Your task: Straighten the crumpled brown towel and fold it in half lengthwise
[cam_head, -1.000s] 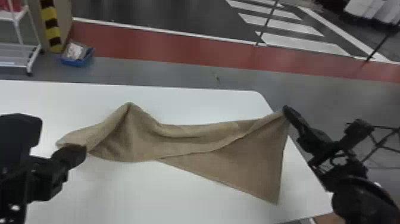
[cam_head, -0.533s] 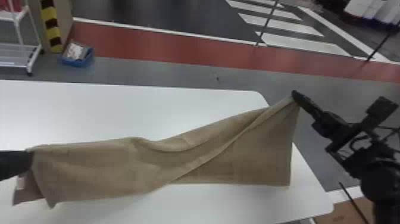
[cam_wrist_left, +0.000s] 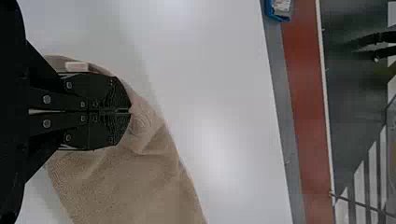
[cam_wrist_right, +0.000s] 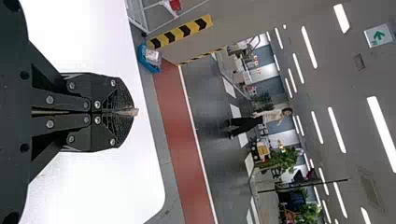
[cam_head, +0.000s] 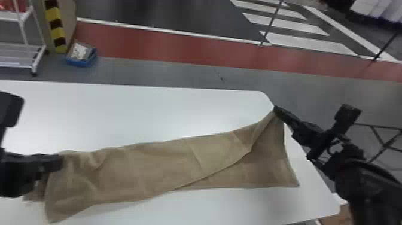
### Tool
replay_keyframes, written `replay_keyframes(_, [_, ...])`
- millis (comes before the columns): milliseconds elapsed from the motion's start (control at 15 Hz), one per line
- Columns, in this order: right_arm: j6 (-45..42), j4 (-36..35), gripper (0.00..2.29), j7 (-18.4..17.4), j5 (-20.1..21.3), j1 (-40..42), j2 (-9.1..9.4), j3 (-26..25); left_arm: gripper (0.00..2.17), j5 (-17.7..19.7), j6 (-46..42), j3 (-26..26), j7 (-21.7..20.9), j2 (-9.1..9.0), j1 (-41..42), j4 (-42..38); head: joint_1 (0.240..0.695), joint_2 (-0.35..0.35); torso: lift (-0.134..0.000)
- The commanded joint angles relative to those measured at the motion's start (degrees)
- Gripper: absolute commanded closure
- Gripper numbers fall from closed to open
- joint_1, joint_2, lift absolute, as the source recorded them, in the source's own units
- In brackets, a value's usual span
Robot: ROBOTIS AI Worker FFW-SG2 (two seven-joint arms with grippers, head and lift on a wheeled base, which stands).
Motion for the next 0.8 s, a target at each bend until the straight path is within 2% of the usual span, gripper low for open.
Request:
replay_keyframes(0, [-1.11, 0.92, 1.21, -0.08, 0.86, -0.07, 0.13, 1.07, 1.27, -5.77, -13.66, -7.25, 0.73, -1.42, -2.76, 10.52, 0.695, -0.322, -0.123])
replay_keyframes(67, [-1.11, 0.84, 1.21, -0.08, 0.77, 0.02, 0.22, 1.07, 0.81, -6.12, -21.57, -8.30, 1.35, -1.42, -2.94, 13.50, 0.695, -0.326, -0.123])
replay_keyframes(133, [-1.11, 0.66, 1.21, -0.08, 0.77, 0.37, 0.22, 0.81, 0.20, -6.82, -26.85, -8.65, 1.97, -1.15, -1.97, 14.82, 0.695, -0.328, -0.123])
replay_keyframes(200, [-1.64, 0.75, 1.21, 0.01, 0.86, 0.72, 0.22, 0.54, 0.04, -6.91, -28.43, -8.39, 3.02, -0.80, -0.39, 14.03, 0.695, -0.328, -0.123])
replay_keyframes(467, [-2.69, 1.36, 1.21, 0.45, 1.03, 1.25, 0.22, 0.72, 0.03, -6.82, -28.96, -4.26, 4.51, 0.78, 6.73, 6.21, 0.695, -0.324, -0.123])
replay_keyframes(733, [-2.52, 0.66, 1.21, 0.63, 1.12, 1.60, 0.74, 0.98, 0.03, -8.58, -23.86, -2.24, 5.57, 2.19, 12.62, 1.20, 0.695, -0.296, -0.123])
